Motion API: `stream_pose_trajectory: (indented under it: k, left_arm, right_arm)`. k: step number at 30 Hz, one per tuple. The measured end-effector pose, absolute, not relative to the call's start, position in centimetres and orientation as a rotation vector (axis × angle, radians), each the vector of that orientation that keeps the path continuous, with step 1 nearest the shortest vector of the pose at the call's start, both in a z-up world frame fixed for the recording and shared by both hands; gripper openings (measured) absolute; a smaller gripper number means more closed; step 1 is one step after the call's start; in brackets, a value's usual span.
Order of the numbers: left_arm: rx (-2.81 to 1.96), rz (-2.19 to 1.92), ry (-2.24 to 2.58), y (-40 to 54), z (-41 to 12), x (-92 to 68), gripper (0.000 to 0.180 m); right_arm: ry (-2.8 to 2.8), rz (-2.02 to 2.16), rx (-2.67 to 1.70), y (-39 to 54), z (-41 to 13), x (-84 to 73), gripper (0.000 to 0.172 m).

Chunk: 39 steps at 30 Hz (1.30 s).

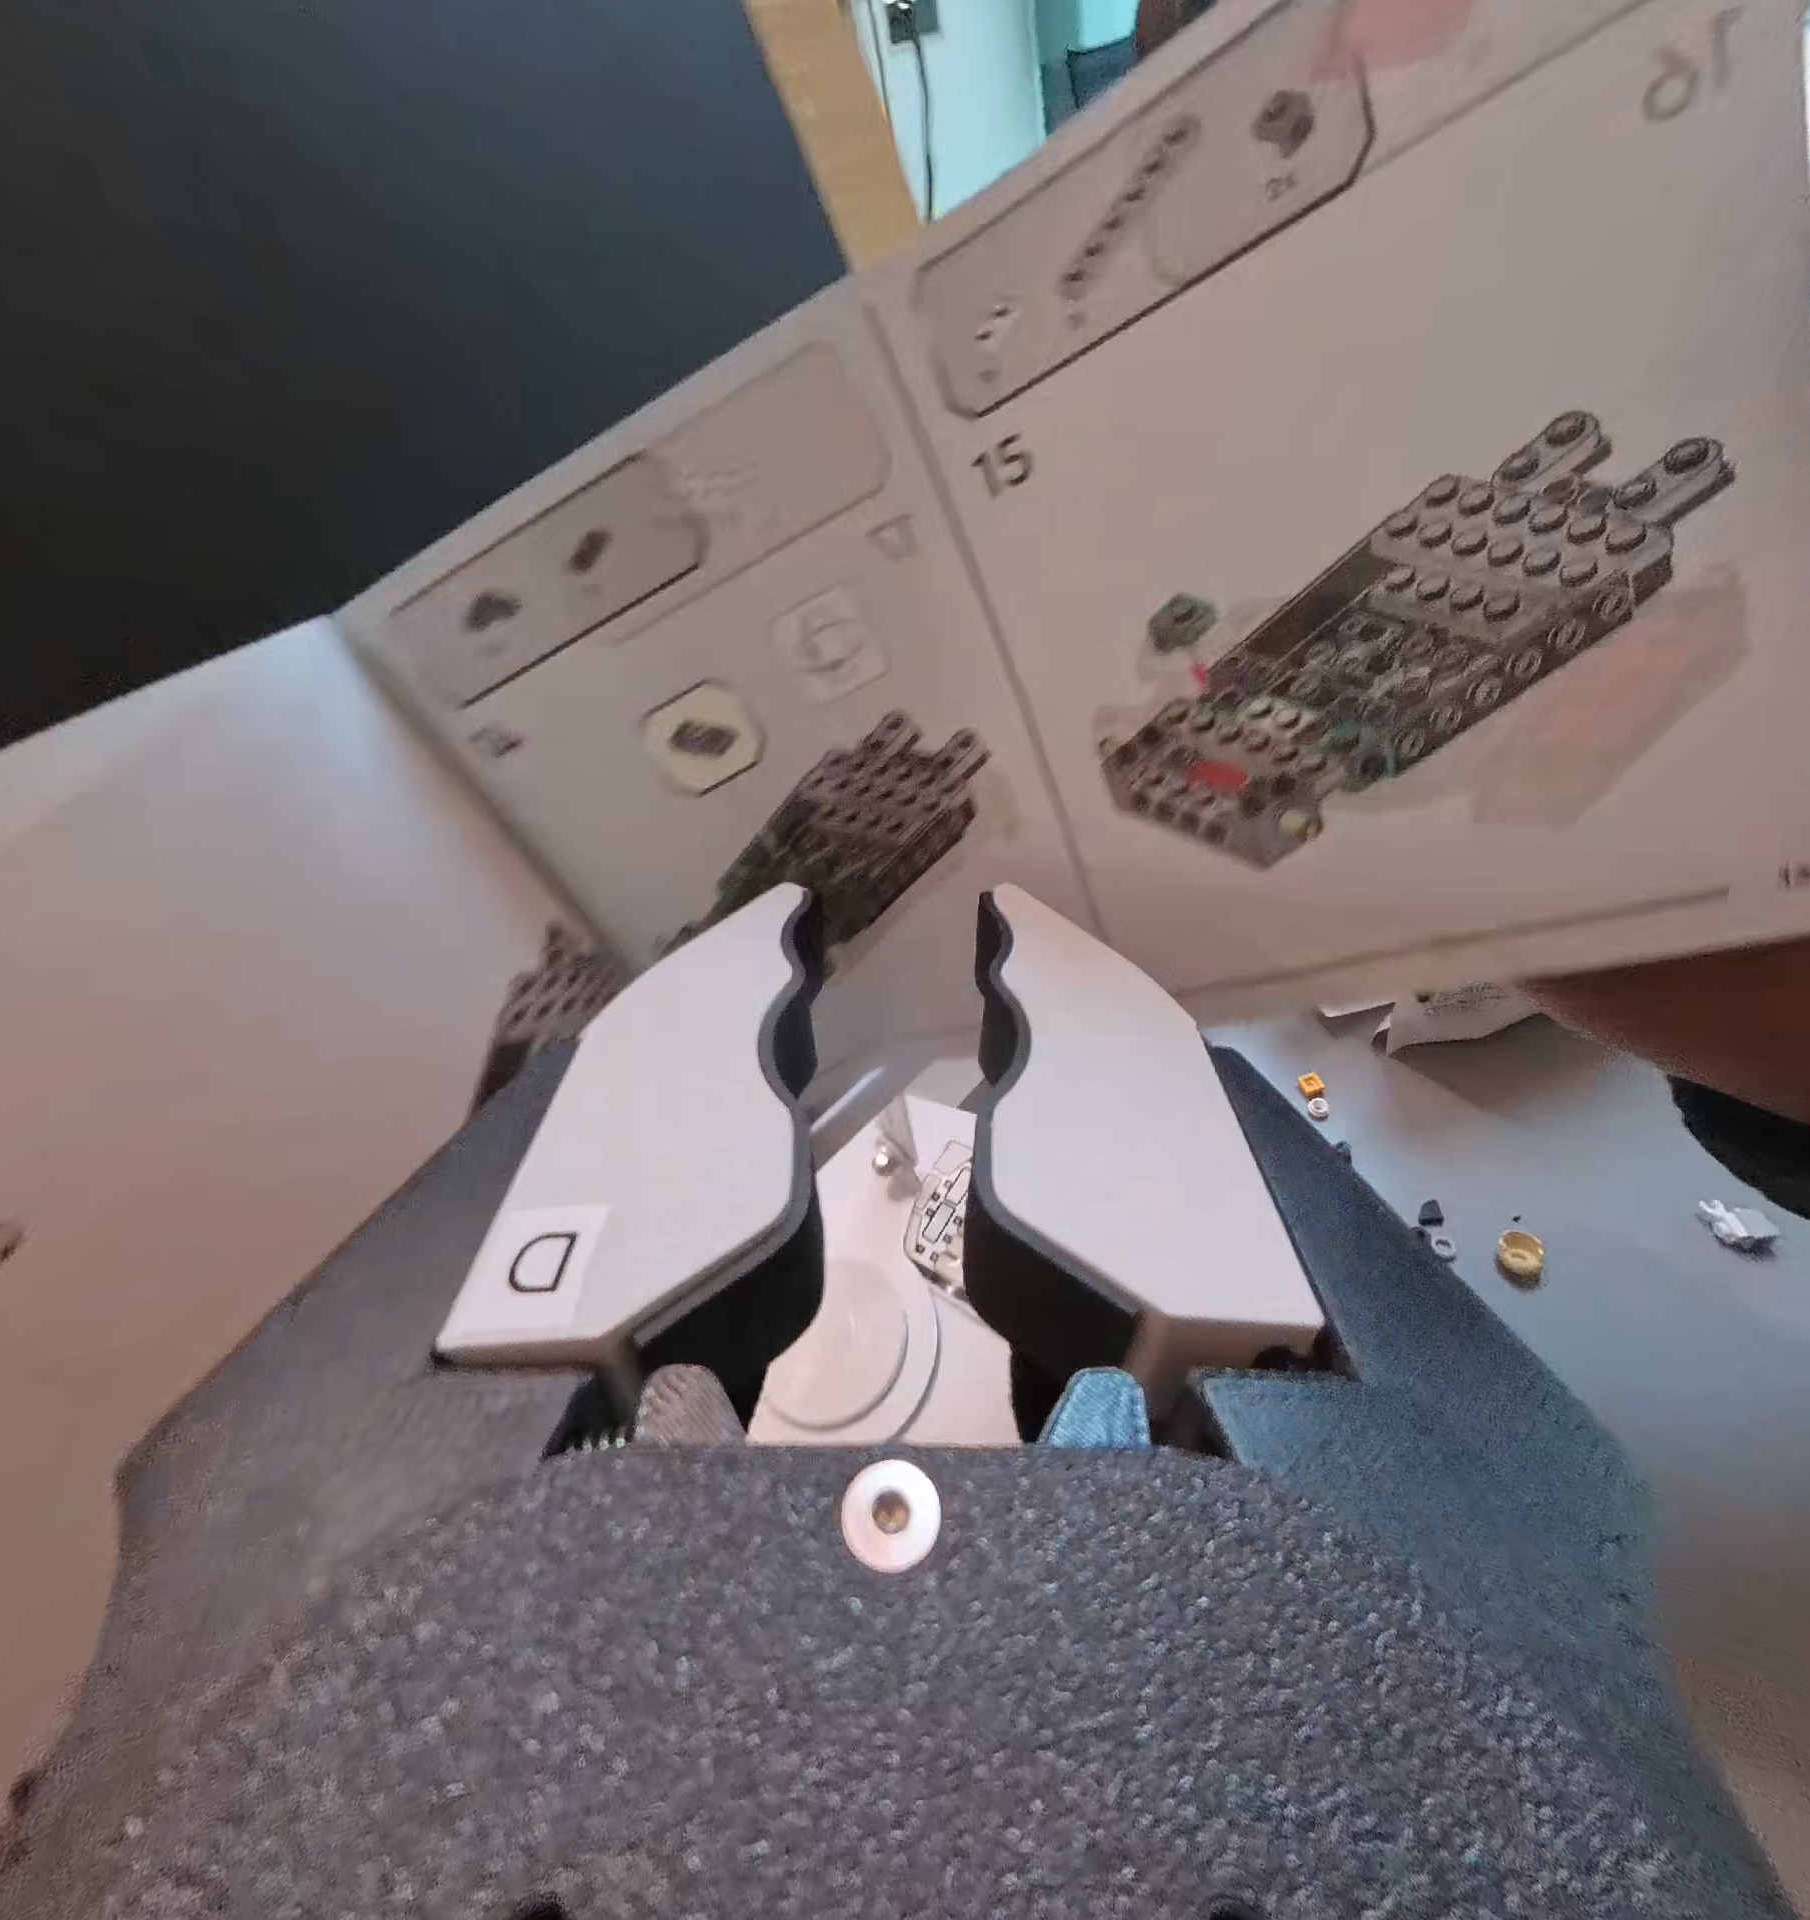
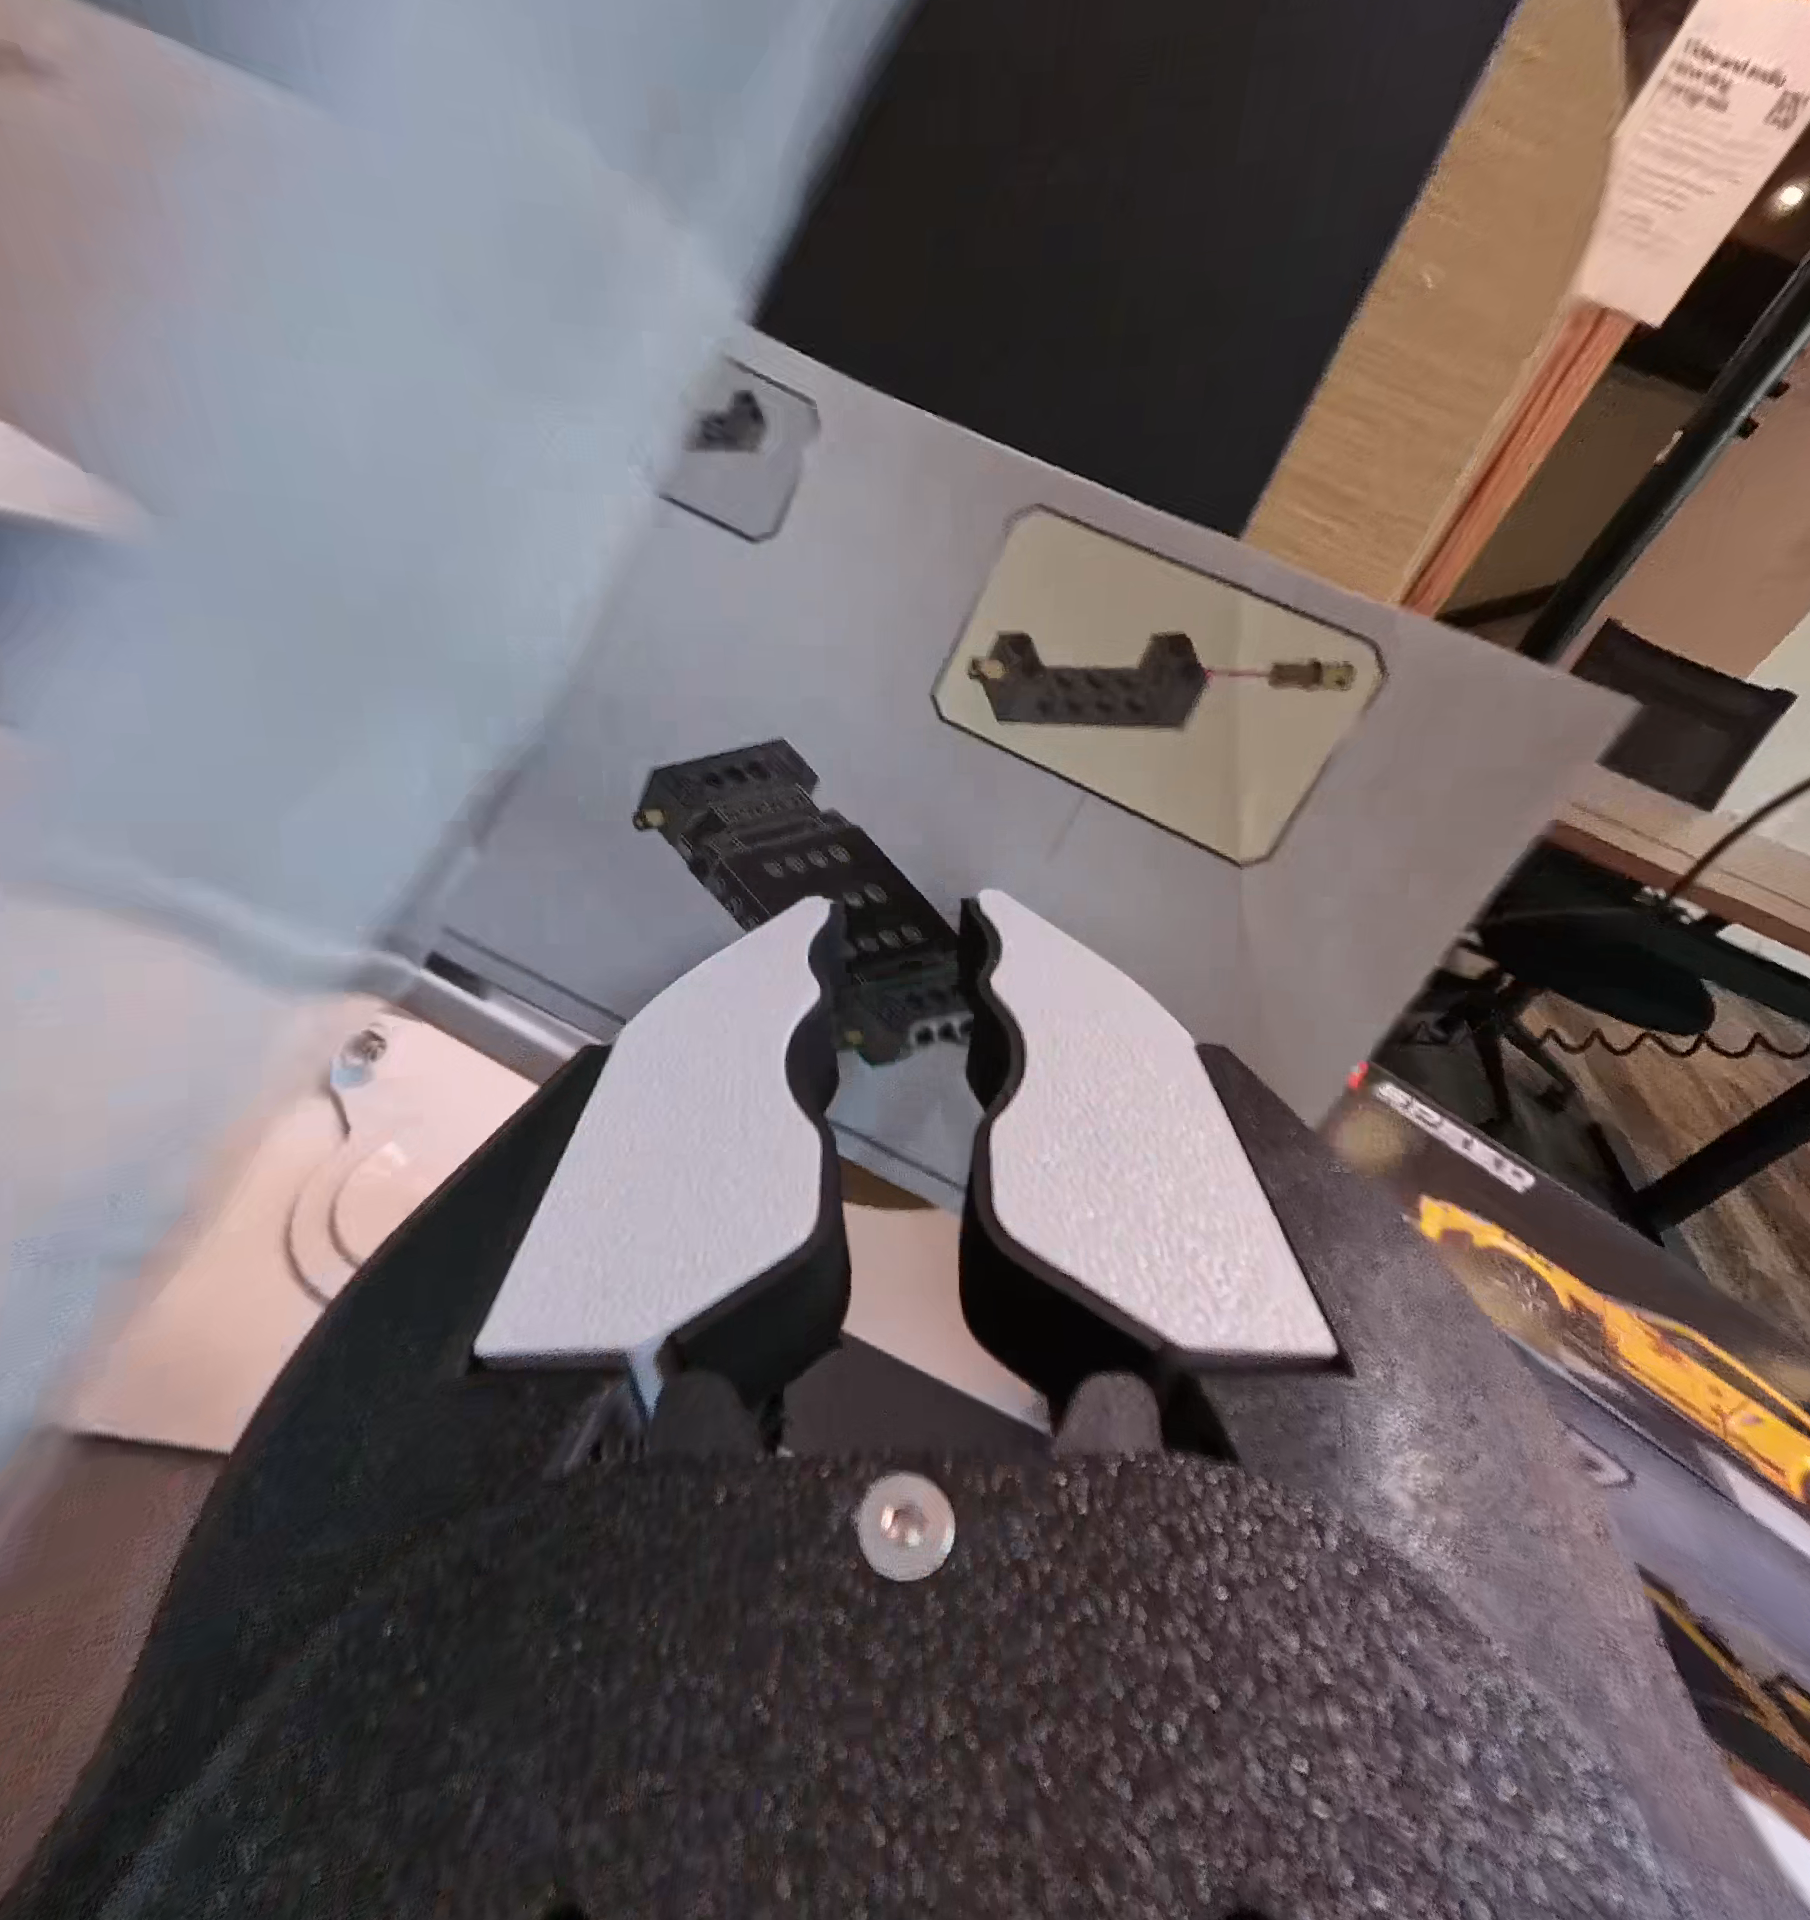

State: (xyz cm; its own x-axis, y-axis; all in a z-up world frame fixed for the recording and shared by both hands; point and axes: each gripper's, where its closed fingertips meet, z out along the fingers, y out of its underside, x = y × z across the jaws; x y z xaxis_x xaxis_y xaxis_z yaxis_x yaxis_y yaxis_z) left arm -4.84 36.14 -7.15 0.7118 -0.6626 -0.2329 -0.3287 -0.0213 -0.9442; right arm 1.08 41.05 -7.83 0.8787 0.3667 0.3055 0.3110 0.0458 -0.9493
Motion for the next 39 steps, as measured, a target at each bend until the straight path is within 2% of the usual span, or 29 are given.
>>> stream_pose_trajectory:
  k: [6,9,14,17,21,22,23,25,39]
  left_arm:
    - [-1.658,-0.146,0.917,37.6,-8.9,-2.2,0.028]
    - [-1.684,-0.077,0.928,38.5,-9.2,-2.3,0.026]
    - [-1.727,0.090,0.950,39.8,-9.2,-3.7,0.003]
    - [-1.740,0.136,0.936,40.3,-8.9,-4.2,0.000]
    - [-1.720,0.154,0.909,39.8,-8.0,-4.7,0.000]
    - [-1.711,0.153,0.908,39.5,-7.7,-5.0,0.000]
    - [-1.700,0.141,0.917,39.2,-7.5,-5.1,0.000]
    - [-1.700,0.148,0.917,39.0,-7.4,-6.0,0.000]
    - [-1.772,0.277,0.941,41.0,-9.2,-6.7,0.000]
  right_arm:
    - [-0.418,0.111,-1.585,39.9,-9.2,6.4,0.024]
    - [-0.456,0.112,-1.559,38.8,-10.1,8.0,0.035]
    - [-0.848,0.005,-1.547,36.6,-15.0,6.1,0.038]
    - [-1.003,-0.121,-1.553,36.5,-17.9,3.6,0.038]
    - [-0.999,-0.245,-1.556,38.8,-18.9,0.7,0.039]
    - [-0.973,-0.272,-1.556,39.5,-18.7,0.5,0.037]
    - [-0.955,-0.297,-1.555,39.9,-18.4,0.5,0.027]
    - [-0.941,-0.322,-1.538,39.8,-17.8,0.8,0.001]
    - [-1.120,-0.824,-1.321,38.0,-13.3,2.9,0.003]
